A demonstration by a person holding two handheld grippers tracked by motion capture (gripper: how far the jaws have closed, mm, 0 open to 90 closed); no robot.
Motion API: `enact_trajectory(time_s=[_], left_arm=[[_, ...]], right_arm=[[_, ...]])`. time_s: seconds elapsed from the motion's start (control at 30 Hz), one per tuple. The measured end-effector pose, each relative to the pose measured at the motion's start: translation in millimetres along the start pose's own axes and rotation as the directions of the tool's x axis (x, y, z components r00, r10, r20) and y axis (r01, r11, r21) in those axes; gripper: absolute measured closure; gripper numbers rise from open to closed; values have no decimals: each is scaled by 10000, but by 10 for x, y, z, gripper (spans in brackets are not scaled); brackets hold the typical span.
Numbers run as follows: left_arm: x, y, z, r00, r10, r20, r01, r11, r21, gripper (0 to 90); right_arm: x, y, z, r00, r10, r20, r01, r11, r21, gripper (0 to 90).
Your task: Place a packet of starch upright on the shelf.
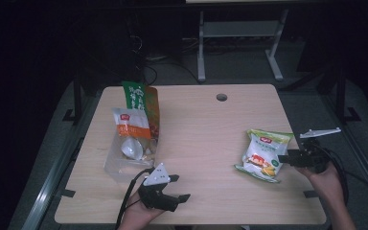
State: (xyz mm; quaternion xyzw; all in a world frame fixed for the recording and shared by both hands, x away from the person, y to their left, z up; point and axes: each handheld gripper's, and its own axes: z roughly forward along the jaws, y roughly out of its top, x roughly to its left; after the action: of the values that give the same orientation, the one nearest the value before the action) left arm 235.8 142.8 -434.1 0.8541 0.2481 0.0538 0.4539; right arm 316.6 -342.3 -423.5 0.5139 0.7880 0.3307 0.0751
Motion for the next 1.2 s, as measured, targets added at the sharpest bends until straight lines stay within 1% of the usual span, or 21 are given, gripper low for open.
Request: enact_trajectory(time_s=[0.17, 0.23, 0.33, 0.4, 0.43, 0.47, 0.5, 0.53, 0.57, 0.67, 0.7, 0.77, 0.8, 0.83, 0.93, 0.97, 1.03, 1.1, 1.13, 1.17, 1.2], left_arm=[[5, -2, 7, 10000, -6, 4, 6, 10000, -2, 258], [3, -2, 10, 10000, -38, 18, 38, 10000, -5, 257], [-2, -2, 11, 10000, -38, 17, 38, 10000, -33, 257], [-1, -1, 7, 10000, -12, 4, 12, 10000, -29, 257], [1, -1, 7, 10000, -12, 3, 12, 10000, -30, 257], [-1, -2, 6, 10000, -53, 13, 53, 10000, -32, 257], [-2, -1, 7, 10000, -70, 14, 70, 10000, -39, 258], [-4, -1, 9, 10000, -85, 19, 85, 10000, -47, 257], [-4, 1, 10, 10000, -63, 24, 63, 10000, -46, 257], [-10, 3, 15, 10000, -62, 26, 62, 10000, -41, 257], [-13, 4, 16, 10000, -76, 22, 76, 10000, -31, 257], [-13, 7, 18, 10000, -53, 28, 54, 10000, -24, 258], [-12, 8, 20, 10000, -47, 33, 47, 10000, -14, 257], [-10, 8, 22, 10000, -44, 30, 44, 10000, -9, 258], [-4, 12, 31, 10000, -70, 62, 71, 10000, -24, 258], [-2, 14, 33, 9999, -81, 67, 82, 10000, -24, 258], [6, 23, 39, 9999, -113, 103, 114, 9999, -62, 258], [10, 39, 48, 9998, -111, 147, 111, 9999, -27, 258], [16, 50, 52, 9999, -41, 162, 41, 10000, -28, 258], [13, 60, 60, 9997, -156, 203, 157, 9999, -70, 258], [14, 76, 68, 9995, -186, 251, 187, 9998, -19, 258]], right_arm=[[-97, -27, 63, 9993, 360, -55, -360, 9993, 92, 397], [-111, -27, 81, 9992, 385, -90, -384, 9992, 86, 384], [-135, -19, 150, 9984, 500, -263, -496, 9987, 152, 375], [-158, -10, 179, 9970, 637, -436, -636, 9980, 40, 377], [-175, -6, 206, 9946, 763, -702, -767, 9971, -22, 392], [-175, -6, 206, 9946, 763, -702, -767, 9971, -22, 392], [-172, -2, 216, 9928, 894, -802, -899, 9959, -25, 409], [-181, 0, 238, 9896, 952, -1080, -967, 9953, -91, 459], [-181, 0, 238, 9896, 952, -1080, -967, 9953, -91, 459], [-177, 8, 260, 9845, 1112, -1359, -1139, 9934, -118, 551], [-174, 8, 266, 9826, 1158, -1451, -1191, 9928, -144, 595], [-162, 6, 281, 9789, 1176, -1668, -1223, 9923, -180, 723], [-146, 6, 290, 9784, 1135, -1725, -1188, 9927, -206, 787], [-121, 12, 297, 9796, 1104, -1677, -1150, 9932, -182, 821], [-58, 41, 285, 9882, 768, -1324, -789, 9968, -102, 864], [-45, 46, 279, 9893, 724, -1265, -737, 9973, -57, 868], [-12, 53, 262, 9898, 650, -1271, -655, 9979, -1, 875], [27, 56, 241, 9885, 501, -1426, -514, 9987, -56, 878], [53, 61, 230, 9877, 430, -1502, -456, 9989, -138, 879], [80, 66, 221, 9874, 312, -1548, -353, 9991, -235, 880], [111, 76, 212, 9866, 250, -1612, -304, 9990, -313, 880]])
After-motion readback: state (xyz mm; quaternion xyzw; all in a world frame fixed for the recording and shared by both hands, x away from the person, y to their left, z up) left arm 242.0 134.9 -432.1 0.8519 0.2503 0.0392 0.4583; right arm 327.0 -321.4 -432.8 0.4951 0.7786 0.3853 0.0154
